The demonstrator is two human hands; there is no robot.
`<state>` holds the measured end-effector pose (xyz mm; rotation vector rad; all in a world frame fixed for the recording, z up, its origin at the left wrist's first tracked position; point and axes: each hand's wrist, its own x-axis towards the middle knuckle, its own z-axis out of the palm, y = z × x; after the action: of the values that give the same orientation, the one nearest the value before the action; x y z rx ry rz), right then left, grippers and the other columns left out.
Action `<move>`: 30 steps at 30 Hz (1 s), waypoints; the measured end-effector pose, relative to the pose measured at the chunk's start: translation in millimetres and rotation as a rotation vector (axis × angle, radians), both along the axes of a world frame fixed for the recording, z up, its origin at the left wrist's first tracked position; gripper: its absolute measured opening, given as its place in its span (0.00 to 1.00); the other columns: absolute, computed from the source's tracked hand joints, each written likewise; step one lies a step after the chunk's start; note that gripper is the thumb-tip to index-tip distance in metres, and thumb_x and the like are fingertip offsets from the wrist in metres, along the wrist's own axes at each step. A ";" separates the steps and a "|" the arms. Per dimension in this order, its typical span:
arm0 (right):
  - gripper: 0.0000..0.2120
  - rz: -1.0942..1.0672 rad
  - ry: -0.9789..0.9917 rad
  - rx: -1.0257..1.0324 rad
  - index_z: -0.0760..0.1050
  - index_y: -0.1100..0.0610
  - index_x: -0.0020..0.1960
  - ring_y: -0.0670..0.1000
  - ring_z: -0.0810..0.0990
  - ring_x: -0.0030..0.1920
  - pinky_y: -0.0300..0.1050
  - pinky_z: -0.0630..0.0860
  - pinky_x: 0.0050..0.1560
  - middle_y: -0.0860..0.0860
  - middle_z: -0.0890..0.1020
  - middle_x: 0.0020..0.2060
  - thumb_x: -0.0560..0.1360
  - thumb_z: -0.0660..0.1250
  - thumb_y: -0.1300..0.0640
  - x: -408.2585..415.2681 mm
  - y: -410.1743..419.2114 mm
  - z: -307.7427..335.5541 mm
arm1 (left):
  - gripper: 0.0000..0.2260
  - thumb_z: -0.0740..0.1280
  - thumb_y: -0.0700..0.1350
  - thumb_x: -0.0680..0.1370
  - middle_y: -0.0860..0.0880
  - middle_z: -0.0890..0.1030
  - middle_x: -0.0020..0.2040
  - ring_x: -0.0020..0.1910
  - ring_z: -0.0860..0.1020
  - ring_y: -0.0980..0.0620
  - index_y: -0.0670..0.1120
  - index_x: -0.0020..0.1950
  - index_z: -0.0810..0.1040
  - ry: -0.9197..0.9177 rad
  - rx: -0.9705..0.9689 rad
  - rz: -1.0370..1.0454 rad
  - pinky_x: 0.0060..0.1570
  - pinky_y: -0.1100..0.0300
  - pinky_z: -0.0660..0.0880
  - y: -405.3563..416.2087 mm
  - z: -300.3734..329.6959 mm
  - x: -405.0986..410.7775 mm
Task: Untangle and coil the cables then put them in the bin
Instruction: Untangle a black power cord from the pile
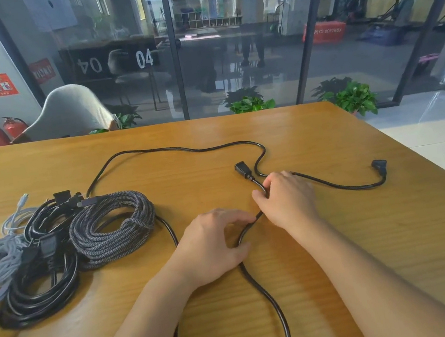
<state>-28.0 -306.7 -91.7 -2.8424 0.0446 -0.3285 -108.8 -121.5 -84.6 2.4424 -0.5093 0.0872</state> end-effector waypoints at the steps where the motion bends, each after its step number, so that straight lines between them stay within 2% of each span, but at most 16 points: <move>1: 0.15 0.007 -0.005 -0.028 0.79 0.50 0.60 0.52 0.80 0.56 0.50 0.74 0.55 0.48 0.81 0.54 0.82 0.62 0.43 0.5 -0.2 0.8 | 0.20 0.74 0.49 0.75 0.64 0.81 0.61 0.62 0.76 0.65 0.59 0.68 0.80 0.017 -0.015 -0.024 0.66 0.63 0.72 0.9 0.5 -1.4; 3: 0.11 0.024 -0.003 0.005 0.80 0.49 0.56 0.50 0.81 0.48 0.46 0.76 0.43 0.46 0.83 0.49 0.83 0.62 0.46 0.6 -4.6 1.5 | 0.20 0.74 0.47 0.76 0.64 0.81 0.60 0.62 0.76 0.66 0.59 0.67 0.80 0.025 -0.040 -0.042 0.65 0.65 0.72 0.9 0.7 -4.4; 4: 0.10 0.034 0.005 0.081 0.80 0.49 0.54 0.49 0.82 0.44 0.46 0.77 0.40 0.44 0.83 0.46 0.83 0.62 0.46 -0.4 -8.8 1.2 | 0.19 0.74 0.47 0.76 0.64 0.82 0.59 0.62 0.76 0.66 0.59 0.66 0.80 0.017 -0.048 -0.034 0.64 0.66 0.72 0.2 0.1 -5.1; 6: 0.09 0.075 0.034 0.412 0.80 0.49 0.51 0.51 0.82 0.41 0.49 0.78 0.42 0.44 0.85 0.40 0.83 0.64 0.47 -5.4 -17.4 4.2 | 0.17 0.73 0.50 0.78 0.64 0.83 0.58 0.61 0.77 0.67 0.59 0.67 0.80 0.003 -0.081 0.002 0.63 0.65 0.73 -2.0 -1.6 -4.6; 8: 0.07 0.124 0.055 0.855 0.81 0.50 0.51 0.51 0.84 0.41 0.50 0.78 0.45 0.47 0.87 0.40 0.83 0.66 0.49 -15.2 -18.1 13.7 | 0.18 0.71 0.54 0.80 0.62 0.83 0.58 0.60 0.78 0.68 0.57 0.70 0.78 0.027 -0.175 0.056 0.64 0.63 0.74 -3.2 -2.0 -2.6; 9: 0.06 0.146 0.074 1.008 0.81 0.51 0.53 0.49 0.83 0.41 0.48 0.77 0.45 0.48 0.88 0.41 0.83 0.67 0.51 -21.2 -15.0 19.4 | 0.18 0.69 0.56 0.81 0.61 0.83 0.59 0.60 0.78 0.68 0.55 0.71 0.78 0.052 -0.247 0.083 0.65 0.61 0.74 -2.7 -1.5 -1.1; 11: 0.05 0.205 0.098 1.152 0.83 0.53 0.54 0.46 0.84 0.41 0.44 0.76 0.45 0.50 0.88 0.43 0.83 0.68 0.57 -31.5 -6.3 28.0 | 0.18 0.66 0.56 0.83 0.60 0.83 0.60 0.60 0.78 0.67 0.54 0.72 0.77 0.113 -0.418 0.136 0.66 0.59 0.75 -1.6 2.1 0.8; 14: 0.06 0.308 0.197 1.231 0.82 0.56 0.56 0.48 0.86 0.43 0.42 0.78 0.44 0.52 0.89 0.45 0.82 0.68 0.61 -44.5 10.1 33.4 | 0.16 0.62 0.54 0.85 0.61 0.84 0.60 0.62 0.78 0.67 0.54 0.70 0.79 0.154 -0.594 0.187 0.68 0.59 0.73 0.7 9.3 2.8; 16: 0.05 0.350 0.293 1.226 0.81 0.56 0.57 0.50 0.86 0.43 0.43 0.80 0.43 0.52 0.88 0.45 0.82 0.69 0.58 -53.6 21.0 32.2 | 0.14 0.61 0.52 0.86 0.60 0.85 0.58 0.62 0.79 0.64 0.54 0.69 0.80 0.158 -0.602 0.192 0.68 0.57 0.73 3.1 9.9 3.7; 20: 0.08 0.319 0.321 1.141 0.79 0.58 0.55 0.52 0.86 0.41 0.46 0.83 0.41 0.53 0.86 0.42 0.82 0.70 0.53 -58.3 30.2 24.2 | 0.11 0.63 0.47 0.85 0.59 0.86 0.50 0.53 0.82 0.61 0.56 0.60 0.84 0.152 -0.482 0.246 0.61 0.53 0.78 7.6 6.3 3.9; 24: 0.11 0.218 0.351 1.150 0.75 0.56 0.62 0.51 0.86 0.39 0.46 0.83 0.37 0.55 0.86 0.46 0.82 0.70 0.53 -49.9 24.7 20.2 | 0.09 0.67 0.49 0.83 0.61 0.86 0.51 0.53 0.82 0.62 0.56 0.59 0.85 0.154 -0.454 0.213 0.60 0.54 0.79 9.3 5.3 3.0; 27: 0.13 0.168 0.211 0.904 0.73 0.51 0.64 0.47 0.84 0.34 0.43 0.79 0.32 0.51 0.84 0.46 0.81 0.70 0.53 -43.4 17.7 15.4 | 0.12 0.72 0.54 0.79 0.60 0.85 0.54 0.55 0.80 0.64 0.56 0.62 0.84 0.120 -0.322 0.224 0.61 0.58 0.78 7.9 2.5 2.4; 30: 0.12 0.157 0.081 0.505 0.74 0.46 0.64 0.44 0.83 0.37 0.42 0.78 0.36 0.43 0.82 0.44 0.81 0.68 0.47 -39.1 11.1 13.7 | 0.14 0.72 0.55 0.78 0.59 0.83 0.55 0.58 0.76 0.56 0.55 0.63 0.83 -0.035 -0.016 0.227 0.61 0.54 0.75 4.0 0.1 -1.6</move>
<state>-67.1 -295.6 -78.1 -2.3392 -0.0695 -0.1414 -110.4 -117.5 -84.4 2.4782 -0.2431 0.2283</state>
